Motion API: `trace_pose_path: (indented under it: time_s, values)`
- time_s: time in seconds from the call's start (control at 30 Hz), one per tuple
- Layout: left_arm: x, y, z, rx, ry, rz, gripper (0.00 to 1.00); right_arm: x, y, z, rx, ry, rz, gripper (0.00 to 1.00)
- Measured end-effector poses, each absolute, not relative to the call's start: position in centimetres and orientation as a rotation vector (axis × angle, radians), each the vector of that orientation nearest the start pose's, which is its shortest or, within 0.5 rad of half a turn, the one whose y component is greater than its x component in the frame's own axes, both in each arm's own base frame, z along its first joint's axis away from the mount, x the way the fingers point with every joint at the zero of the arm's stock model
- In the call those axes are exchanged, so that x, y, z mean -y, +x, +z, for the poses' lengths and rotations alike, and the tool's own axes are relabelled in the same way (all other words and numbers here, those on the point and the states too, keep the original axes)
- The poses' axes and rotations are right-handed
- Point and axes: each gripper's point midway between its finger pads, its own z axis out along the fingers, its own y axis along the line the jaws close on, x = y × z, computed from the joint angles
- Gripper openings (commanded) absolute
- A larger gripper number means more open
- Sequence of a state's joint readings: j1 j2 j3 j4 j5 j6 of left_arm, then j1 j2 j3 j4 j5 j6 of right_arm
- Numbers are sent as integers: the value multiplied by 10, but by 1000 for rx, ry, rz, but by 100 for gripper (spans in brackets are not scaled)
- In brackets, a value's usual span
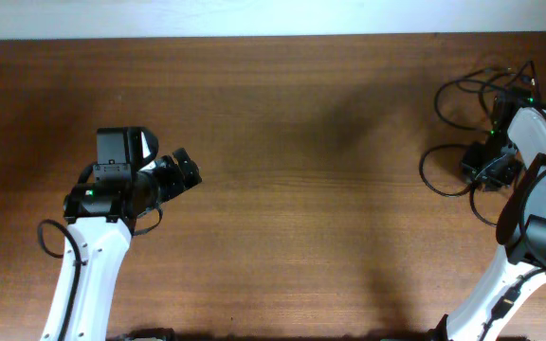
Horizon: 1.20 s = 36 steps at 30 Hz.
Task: Untangle cables
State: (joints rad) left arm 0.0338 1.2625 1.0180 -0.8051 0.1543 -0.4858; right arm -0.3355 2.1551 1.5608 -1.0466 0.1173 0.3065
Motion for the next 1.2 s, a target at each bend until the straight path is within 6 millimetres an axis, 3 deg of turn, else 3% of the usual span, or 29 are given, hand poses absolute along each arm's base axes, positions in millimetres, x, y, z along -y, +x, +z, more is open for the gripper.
trace_pose_path:
  time_s: [0.1,0.17,0.23,0.27,0.37,0.4,0.47,0.63,0.7,0.8,1.07,1.2]
  values:
    - [16,314,152,-2571,-627,-357,99,125,367,20,-3062,914,-80,78]
    - [16,314,152,-2571,-627,-357,99,107,388,82,-2957,771,-36,79]
    - [16,314,153,-2570,-627,-357,99,88,392,151,-2850,633,-20,79]
    - [16,314,152,-2571,-627,-357,99,80,391,172,-2812,588,-14,79]
    - [16,314,152,-2571,-627,-357,99,53,366,235,-2713,468,9,79]
    - [16,314,152,-2571,-627,-357,99,49,358,246,-2696,453,12,80]
    - [16,314,152,-2571,-627,-357,99,45,339,273,-2634,437,16,93]
    - [16,314,152,-2572,-627,-357,99,38,289,324,-2503,411,20,96]
    - [16,314,152,-2572,-627,-357,99,37,276,336,-2460,403,21,96]
    - [16,314,152,-2571,-627,-357,99,37,277,336,-2461,403,21,97]
    - [16,314,152,-2571,-627,-357,99,39,296,312,-2551,417,18,97]
    - [16,314,152,-2571,-627,-357,99,41,310,290,-2626,430,15,97]
